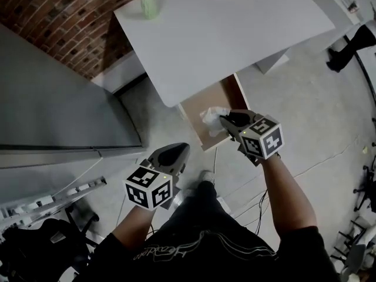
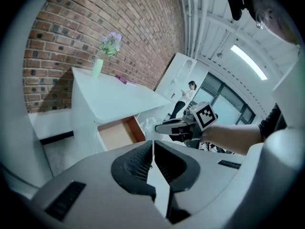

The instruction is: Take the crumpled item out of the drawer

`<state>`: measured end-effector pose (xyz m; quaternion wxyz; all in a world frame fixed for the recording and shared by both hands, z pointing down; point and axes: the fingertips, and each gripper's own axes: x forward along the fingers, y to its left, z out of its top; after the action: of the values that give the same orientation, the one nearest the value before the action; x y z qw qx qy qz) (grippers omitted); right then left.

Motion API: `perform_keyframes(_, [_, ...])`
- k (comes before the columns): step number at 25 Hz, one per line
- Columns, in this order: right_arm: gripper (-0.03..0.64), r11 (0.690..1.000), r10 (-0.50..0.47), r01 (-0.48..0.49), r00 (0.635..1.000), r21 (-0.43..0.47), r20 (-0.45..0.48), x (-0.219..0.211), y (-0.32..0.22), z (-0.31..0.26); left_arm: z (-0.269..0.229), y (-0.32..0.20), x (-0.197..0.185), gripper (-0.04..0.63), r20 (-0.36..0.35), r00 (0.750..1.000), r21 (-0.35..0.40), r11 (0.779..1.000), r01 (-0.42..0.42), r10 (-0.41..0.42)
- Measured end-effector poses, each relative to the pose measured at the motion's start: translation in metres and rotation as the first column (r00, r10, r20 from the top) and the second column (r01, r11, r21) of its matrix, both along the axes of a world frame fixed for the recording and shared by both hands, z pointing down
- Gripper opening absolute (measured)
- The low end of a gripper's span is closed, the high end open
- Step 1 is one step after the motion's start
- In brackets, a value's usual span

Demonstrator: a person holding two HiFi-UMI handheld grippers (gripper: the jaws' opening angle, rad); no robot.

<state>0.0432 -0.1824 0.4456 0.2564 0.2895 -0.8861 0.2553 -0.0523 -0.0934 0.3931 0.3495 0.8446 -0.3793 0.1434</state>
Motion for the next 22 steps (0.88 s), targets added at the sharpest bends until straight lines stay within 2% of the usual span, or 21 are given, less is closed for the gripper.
perform_keyframes(4, [0.075, 0.996, 0.026, -0.033, 0.996, 0.081, 0.082, -0.007, 0.039, -0.068, -0.049, 0.022, -0.005, 0.031, -0.032, 0.999, 0.065, 0.997, -0.036, 0.038])
perform_keyframes(9, [0.075, 0.986, 0.075, -0.096, 0.986, 0.135, 0.152, -0.012, 0.079, -0.134, -0.097, 0.049, -0.001, 0.031, -0.001, 0.991, 0.174, 0.976, -0.13, 0.132])
perform_keyframes(13, [0.075, 0.976, 0.095, -0.135, 0.97, 0.171, 0.224, -0.012, 0.117, -0.197, -0.147, 0.079, 0.0, 0.031, -0.008, 0.986, 0.214, 0.963, -0.163, 0.168])
perform_keyframes(18, [0.075, 0.953, 0.11, -0.169, 0.967, 0.252, 0.232, -0.007, 0.163, -0.269, -0.214, 0.11, 0.0, 0.031, -0.019, 0.979, 0.296, 0.937, -0.187, 0.201])
perform_keyframes(22, [0.076, 0.938, 0.111, -0.19, 0.957, 0.29, 0.269, -0.013, 0.194, -0.3, -0.245, 0.126, -0.01, 0.031, -0.039, 0.978, 0.337, 0.924, -0.179, 0.204])
